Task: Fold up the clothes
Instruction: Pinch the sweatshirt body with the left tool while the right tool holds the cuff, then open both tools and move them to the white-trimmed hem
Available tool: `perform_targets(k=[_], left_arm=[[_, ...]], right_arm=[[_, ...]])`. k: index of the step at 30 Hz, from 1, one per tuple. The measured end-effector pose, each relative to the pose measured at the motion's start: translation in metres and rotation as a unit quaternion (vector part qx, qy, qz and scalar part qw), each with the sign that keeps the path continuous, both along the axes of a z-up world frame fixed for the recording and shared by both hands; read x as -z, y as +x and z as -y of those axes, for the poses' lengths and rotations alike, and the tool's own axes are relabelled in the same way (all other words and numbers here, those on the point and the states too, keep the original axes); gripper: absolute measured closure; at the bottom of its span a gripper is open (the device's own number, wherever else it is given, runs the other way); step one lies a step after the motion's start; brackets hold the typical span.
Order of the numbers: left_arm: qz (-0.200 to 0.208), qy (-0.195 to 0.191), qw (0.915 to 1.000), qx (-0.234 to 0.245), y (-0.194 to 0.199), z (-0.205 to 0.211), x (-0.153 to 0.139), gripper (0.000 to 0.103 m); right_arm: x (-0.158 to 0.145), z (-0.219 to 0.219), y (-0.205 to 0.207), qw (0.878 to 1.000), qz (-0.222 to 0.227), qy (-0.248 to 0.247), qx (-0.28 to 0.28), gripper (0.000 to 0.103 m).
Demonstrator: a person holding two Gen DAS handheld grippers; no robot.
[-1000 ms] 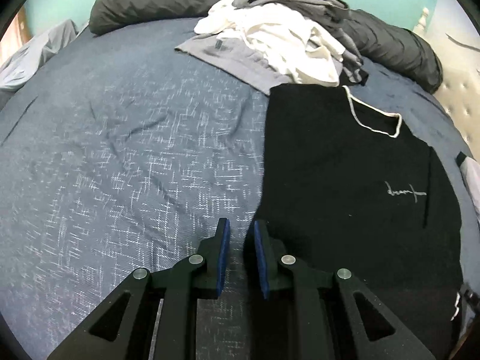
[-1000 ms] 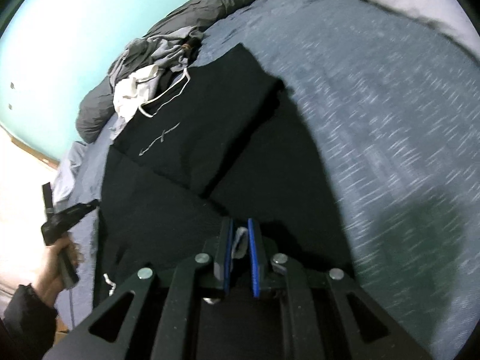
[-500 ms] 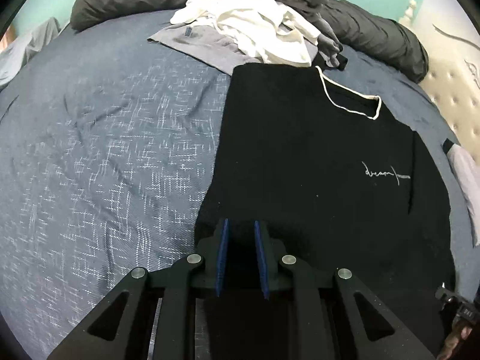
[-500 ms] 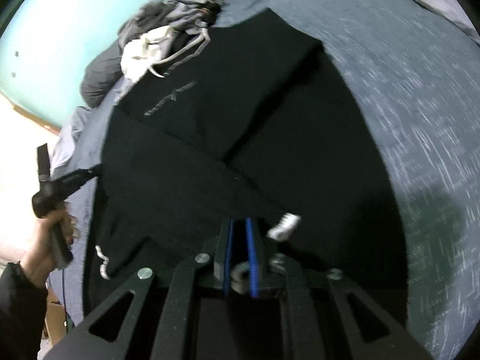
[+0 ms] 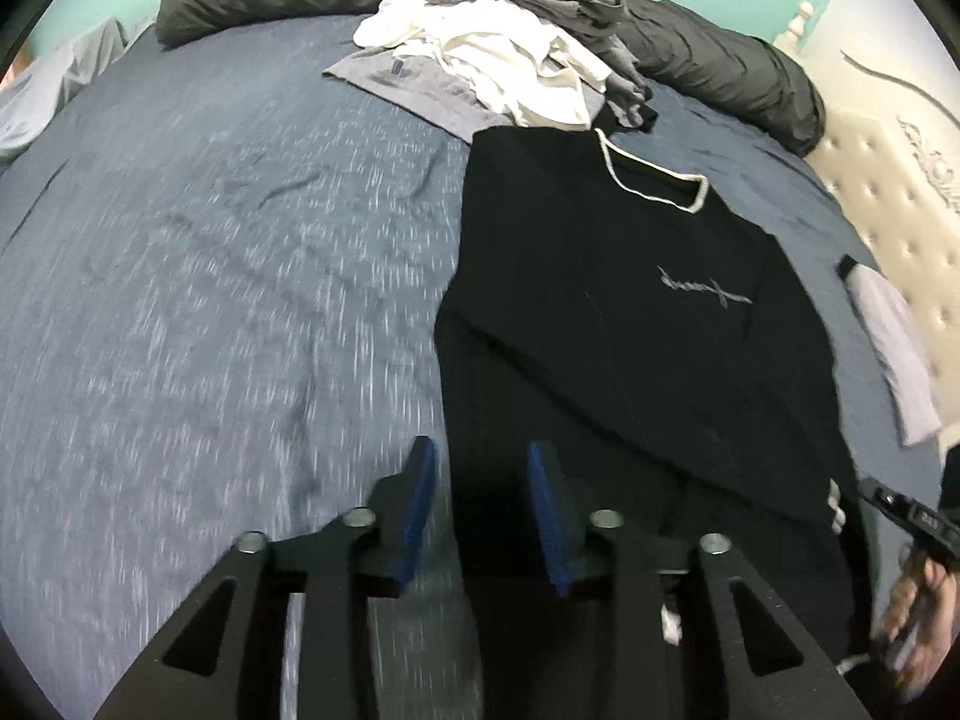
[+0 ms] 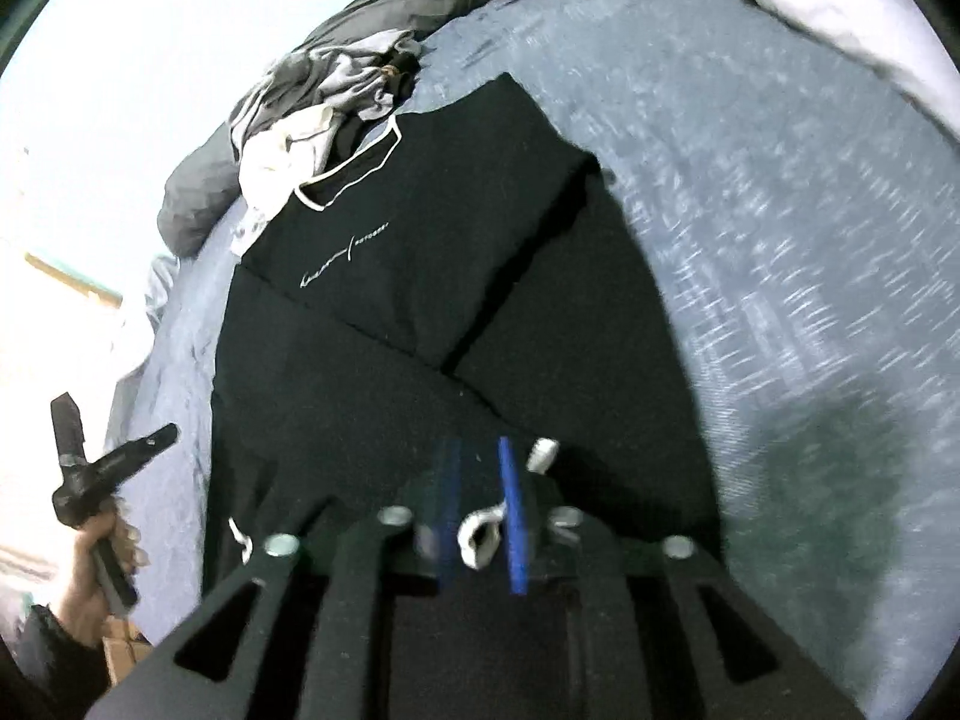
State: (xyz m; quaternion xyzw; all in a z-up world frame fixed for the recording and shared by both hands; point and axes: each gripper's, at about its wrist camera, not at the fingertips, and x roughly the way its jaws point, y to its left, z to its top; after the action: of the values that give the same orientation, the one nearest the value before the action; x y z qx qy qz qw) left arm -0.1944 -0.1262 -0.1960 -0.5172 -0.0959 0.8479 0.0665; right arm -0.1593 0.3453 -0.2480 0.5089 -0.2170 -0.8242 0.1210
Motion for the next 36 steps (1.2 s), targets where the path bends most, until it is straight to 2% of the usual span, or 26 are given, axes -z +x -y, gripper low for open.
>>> perform_targets(k=[6, 7, 8, 10, 14, 18, 25, 28, 36], left_arm=[[0.023, 0.027, 0.9992, 0.017, 0.058, 0.007, -0.016, 0.055], [0.029, 0.035, 0.9988, 0.019, 0.069, 0.009, -0.016, 0.051], [0.036, 0.044, 0.9981, 0.021, 0.079, 0.01, -0.016, 0.047], [0.053, 0.061, 0.9965, 0.024, 0.098, 0.013, -0.012, 0.045], [0.082, 0.083, 0.9928, 0.027, 0.132, 0.015, -0.003, 0.044], [0.096, 0.087, 0.9909, 0.037, 0.161, 0.01, 0.006, 0.044], [0.119, 0.103, 0.9862, 0.053, 0.189, -0.004, 0.025, 0.044], [0.129, 0.127, 0.9821, 0.051, 0.196, -0.008, 0.033, 0.044], [0.14, 0.135, 0.9797, 0.049, 0.204, -0.015, 0.043, 0.044]], right_arm=[[-0.015, -0.021, 0.031, 0.998, 0.03, 0.036, -0.039, 0.066], [-0.015, -0.024, 0.038, 0.997, 0.039, 0.039, -0.044, 0.065], [-0.014, -0.026, 0.043, 0.997, 0.048, 0.041, -0.048, 0.064], [-0.012, -0.032, 0.058, 0.996, 0.065, 0.038, -0.052, 0.06], [-0.01, -0.037, 0.086, 0.993, 0.092, 0.041, -0.065, 0.059], [-0.011, -0.037, 0.107, 0.991, 0.104, 0.046, -0.074, 0.059], [-0.003, -0.031, 0.131, 0.988, 0.127, 0.042, -0.078, 0.054], [0.0, -0.029, 0.137, 0.987, 0.132, 0.04, -0.079, 0.053], [0.01, -0.036, 0.146, 0.986, 0.15, 0.025, -0.063, 0.053]])
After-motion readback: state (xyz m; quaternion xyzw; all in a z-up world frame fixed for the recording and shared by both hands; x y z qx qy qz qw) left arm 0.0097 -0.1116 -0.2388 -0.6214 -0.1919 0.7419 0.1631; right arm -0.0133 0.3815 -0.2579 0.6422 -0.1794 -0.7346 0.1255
